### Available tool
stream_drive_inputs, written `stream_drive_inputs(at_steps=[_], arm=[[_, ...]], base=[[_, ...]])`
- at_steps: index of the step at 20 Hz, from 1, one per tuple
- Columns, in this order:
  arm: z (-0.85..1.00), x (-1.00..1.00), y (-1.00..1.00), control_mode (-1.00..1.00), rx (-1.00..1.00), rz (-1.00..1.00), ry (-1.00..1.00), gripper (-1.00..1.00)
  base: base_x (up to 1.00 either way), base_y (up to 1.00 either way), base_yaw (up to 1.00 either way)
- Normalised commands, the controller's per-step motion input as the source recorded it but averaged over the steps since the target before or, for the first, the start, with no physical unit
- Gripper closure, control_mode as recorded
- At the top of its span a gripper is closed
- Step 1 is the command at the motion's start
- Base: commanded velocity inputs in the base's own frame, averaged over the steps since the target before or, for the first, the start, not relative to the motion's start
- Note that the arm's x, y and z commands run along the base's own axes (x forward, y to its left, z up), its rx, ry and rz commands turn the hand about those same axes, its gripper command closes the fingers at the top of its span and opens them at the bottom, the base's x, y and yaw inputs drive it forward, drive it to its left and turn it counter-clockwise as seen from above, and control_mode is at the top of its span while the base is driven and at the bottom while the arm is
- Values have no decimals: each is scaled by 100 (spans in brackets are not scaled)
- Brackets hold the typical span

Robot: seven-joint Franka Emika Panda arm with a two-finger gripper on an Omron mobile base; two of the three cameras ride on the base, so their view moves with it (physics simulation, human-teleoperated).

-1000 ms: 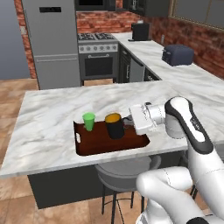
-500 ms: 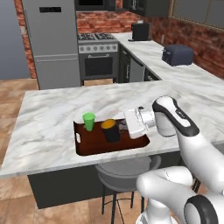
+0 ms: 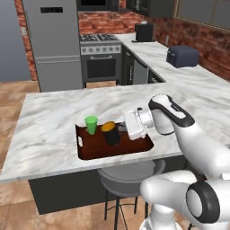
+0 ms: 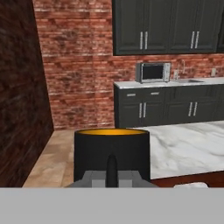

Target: There is a tray on the dining counter. Grab the cup, mug, and pitcher and place them on the tray. The pitcher may be placed next to the tray if it cannot fit the tray.

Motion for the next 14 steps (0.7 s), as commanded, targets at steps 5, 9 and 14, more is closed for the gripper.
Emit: stream_drive_inputs(at_steps=[5,9,14], arm=[[-29,43,37,-100,-2,0,0,100],[-36,33,17,-100,0,1,0,100],[-37,10,0,-100,0,4,-2,100]], base=[[0,0,0],[0,0,0],[0,0,0]])
